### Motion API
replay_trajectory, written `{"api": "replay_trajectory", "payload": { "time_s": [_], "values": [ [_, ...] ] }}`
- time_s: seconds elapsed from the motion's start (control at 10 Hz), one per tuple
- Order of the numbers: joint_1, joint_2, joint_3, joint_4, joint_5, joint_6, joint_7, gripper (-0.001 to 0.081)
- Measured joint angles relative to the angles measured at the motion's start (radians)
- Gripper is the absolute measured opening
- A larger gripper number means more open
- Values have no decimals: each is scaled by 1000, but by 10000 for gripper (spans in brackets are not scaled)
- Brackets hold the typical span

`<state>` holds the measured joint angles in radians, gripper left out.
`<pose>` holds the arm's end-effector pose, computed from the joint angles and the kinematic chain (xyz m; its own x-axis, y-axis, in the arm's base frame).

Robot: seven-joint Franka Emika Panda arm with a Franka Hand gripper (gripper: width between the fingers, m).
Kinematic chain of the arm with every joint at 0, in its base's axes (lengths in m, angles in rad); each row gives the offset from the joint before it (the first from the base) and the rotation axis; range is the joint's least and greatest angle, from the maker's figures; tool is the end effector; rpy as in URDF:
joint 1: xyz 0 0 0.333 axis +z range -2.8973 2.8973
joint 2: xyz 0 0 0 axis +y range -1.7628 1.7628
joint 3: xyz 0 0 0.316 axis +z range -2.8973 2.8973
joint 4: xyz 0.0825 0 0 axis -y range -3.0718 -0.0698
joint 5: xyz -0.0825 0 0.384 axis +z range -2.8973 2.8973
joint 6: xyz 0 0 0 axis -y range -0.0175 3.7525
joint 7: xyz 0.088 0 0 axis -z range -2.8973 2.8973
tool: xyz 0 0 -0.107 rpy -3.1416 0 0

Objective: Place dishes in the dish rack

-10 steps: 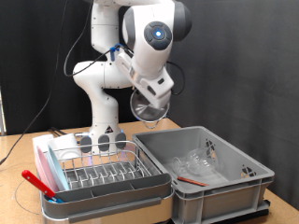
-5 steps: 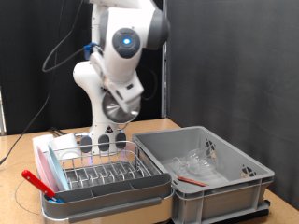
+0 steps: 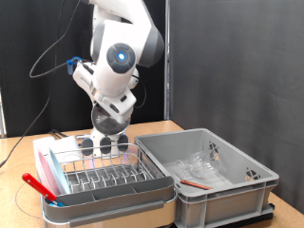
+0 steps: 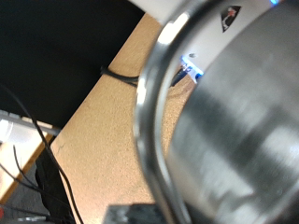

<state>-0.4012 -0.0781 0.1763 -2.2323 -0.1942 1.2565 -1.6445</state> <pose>0.3807 -0.1122 0.3782 0.0709 0.9906 -0.1167 0.6010 -0.1358 -0.7876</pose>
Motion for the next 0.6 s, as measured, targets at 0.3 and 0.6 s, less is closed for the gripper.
{"api": "replay_trajectory", "payload": {
  "time_s": [0.3, 0.6],
  "values": [
    [7, 48, 22, -14, -16, 10, -53, 34],
    [6, 99, 23, -20, -33, 49, -34, 34]
  ]
}}
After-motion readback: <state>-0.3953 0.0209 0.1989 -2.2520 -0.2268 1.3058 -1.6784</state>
